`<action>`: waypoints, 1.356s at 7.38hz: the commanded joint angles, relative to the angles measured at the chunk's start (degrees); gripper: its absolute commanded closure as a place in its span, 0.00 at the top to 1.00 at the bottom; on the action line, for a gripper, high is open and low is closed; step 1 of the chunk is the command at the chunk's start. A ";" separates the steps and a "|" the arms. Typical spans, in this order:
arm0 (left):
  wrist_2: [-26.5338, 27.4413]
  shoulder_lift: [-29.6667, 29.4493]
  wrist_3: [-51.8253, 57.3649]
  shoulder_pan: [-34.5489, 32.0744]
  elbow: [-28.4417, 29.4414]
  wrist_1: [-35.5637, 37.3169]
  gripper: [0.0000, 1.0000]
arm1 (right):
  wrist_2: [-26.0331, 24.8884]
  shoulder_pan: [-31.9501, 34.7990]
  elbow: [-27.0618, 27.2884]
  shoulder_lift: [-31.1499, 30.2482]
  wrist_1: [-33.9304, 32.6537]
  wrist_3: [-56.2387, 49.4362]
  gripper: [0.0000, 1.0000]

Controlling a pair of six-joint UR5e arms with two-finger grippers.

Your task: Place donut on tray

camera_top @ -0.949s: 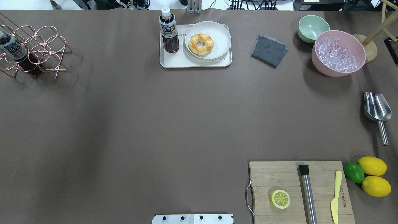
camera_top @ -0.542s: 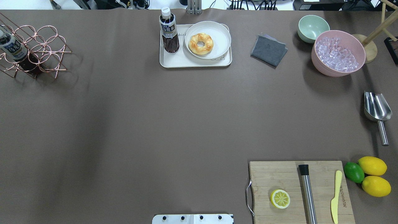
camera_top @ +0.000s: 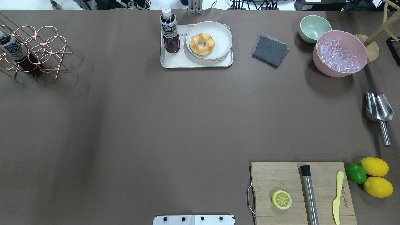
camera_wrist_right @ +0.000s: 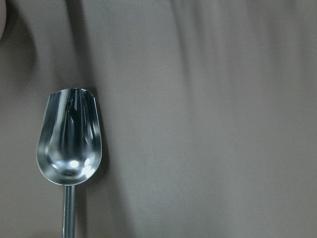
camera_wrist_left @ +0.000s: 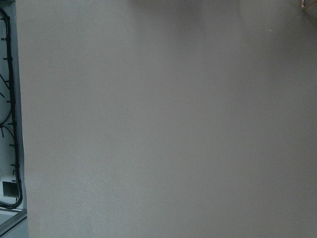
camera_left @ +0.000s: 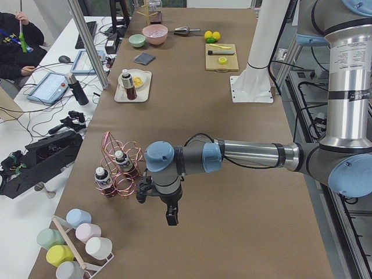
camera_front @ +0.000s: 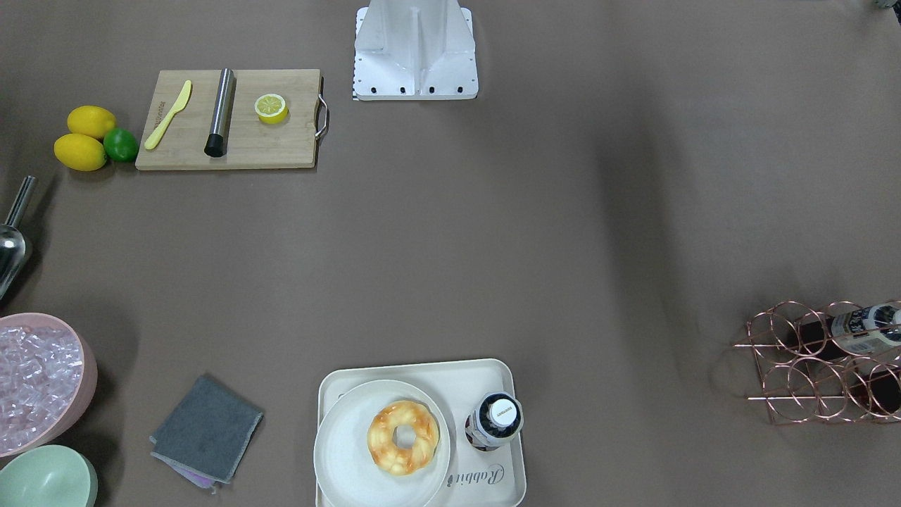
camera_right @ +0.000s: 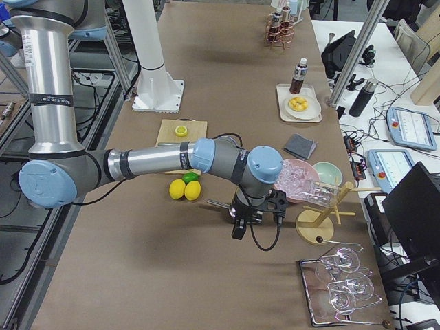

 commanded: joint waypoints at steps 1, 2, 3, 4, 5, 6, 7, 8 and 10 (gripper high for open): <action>0.32 -0.39 -0.04 0.17 -0.08 -0.25 0.98 | 1.17 0.01 -0.02 -0.41 0.15 -0.03 1.00; 0.32 -0.39 0.04 0.17 -0.25 -0.25 0.98 | 1.17 0.01 -0.10 -0.42 0.15 -0.04 1.00; 0.41 -0.39 -0.04 0.17 -0.43 -0.25 0.98 | 1.17 0.01 -0.02 -0.42 0.15 -0.04 1.00; 0.41 -0.48 0.04 0.17 -0.69 -0.25 0.98 | 1.17 0.01 0.07 -0.33 0.24 -0.04 1.00; 0.49 -0.48 -0.04 0.17 -0.69 -0.25 0.98 | 1.60 0.01 0.07 -0.33 0.24 -0.04 1.00; 0.50 -0.48 -0.04 0.17 -0.69 -0.25 0.98 | 1.78 0.01 -0.01 -0.33 0.24 -0.12 1.00; 0.50 -0.48 -0.04 0.17 -0.60 -0.16 0.98 | 1.78 0.01 -0.02 -0.33 0.24 -0.12 1.00; 0.50 -0.48 -0.04 0.17 -0.69 -0.16 0.98 | 1.78 0.01 -0.02 -0.24 0.24 -0.12 1.00; 0.50 -0.48 -0.04 0.17 -0.78 -0.16 0.98 | 1.70 0.01 -0.10 -0.24 0.24 -0.04 1.00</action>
